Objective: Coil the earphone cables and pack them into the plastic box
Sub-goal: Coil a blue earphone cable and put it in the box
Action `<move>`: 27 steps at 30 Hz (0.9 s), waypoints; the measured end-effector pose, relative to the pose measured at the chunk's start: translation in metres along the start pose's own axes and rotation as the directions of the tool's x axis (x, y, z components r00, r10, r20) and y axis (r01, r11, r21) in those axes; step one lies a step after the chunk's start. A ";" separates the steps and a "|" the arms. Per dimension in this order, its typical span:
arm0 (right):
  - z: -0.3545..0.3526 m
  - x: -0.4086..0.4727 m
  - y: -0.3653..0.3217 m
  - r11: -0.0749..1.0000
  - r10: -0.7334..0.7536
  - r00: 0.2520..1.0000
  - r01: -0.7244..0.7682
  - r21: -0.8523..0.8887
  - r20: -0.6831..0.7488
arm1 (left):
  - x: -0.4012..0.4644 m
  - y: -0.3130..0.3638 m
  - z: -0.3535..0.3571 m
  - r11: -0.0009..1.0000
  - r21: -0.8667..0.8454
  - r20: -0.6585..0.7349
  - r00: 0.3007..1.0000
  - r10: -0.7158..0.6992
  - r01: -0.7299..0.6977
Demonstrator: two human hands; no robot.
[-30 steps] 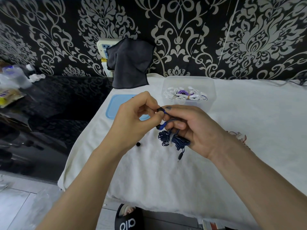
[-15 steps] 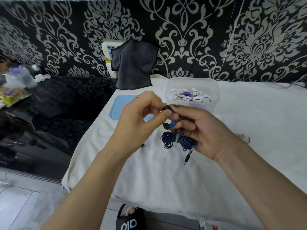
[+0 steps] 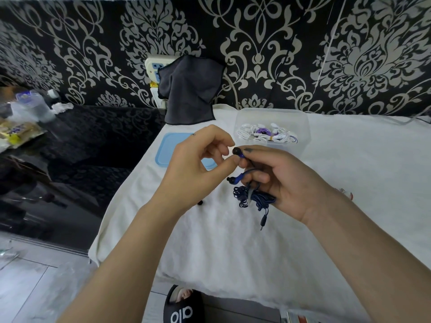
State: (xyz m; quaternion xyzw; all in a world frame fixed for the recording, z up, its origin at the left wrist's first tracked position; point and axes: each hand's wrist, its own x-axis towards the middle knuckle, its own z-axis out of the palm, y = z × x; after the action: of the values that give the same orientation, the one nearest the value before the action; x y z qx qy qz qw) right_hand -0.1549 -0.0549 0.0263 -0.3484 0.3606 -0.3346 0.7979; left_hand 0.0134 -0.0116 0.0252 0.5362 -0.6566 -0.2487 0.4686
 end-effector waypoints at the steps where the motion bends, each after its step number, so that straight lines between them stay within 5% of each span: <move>1: -0.001 0.000 0.000 1.000 0.001 1.000 -0.001 -0.009 -0.009 | 0.000 0.000 -0.001 1.000 0.018 0.011 1.000 -0.012 0.012; 6: -0.004 0.002 0.000 0.998 -0.018 0.999 0.016 -0.062 -0.035 | -0.004 -0.007 -0.008 0.984 0.109 0.110 0.982 -0.154 0.142; 11: -0.001 0.006 0.003 0.993 -0.048 0.998 0.043 -0.111 -0.041 | -0.008 -0.005 -0.006 0.879 -0.013 0.307 0.839 -0.450 0.476; 27: 0.004 0.013 0.020 0.942 -0.079 0.995 0.055 -0.332 -0.060 | -0.007 -0.009 -0.017 0.918 0.019 0.100 0.913 -0.396 0.396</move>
State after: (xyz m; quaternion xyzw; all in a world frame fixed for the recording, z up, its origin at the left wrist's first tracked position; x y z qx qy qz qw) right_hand -0.1394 -0.0525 0.0077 -0.4767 0.4279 -0.3089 0.7030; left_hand 0.0327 -0.0046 0.0232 0.6444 -0.5572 -0.3658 0.3749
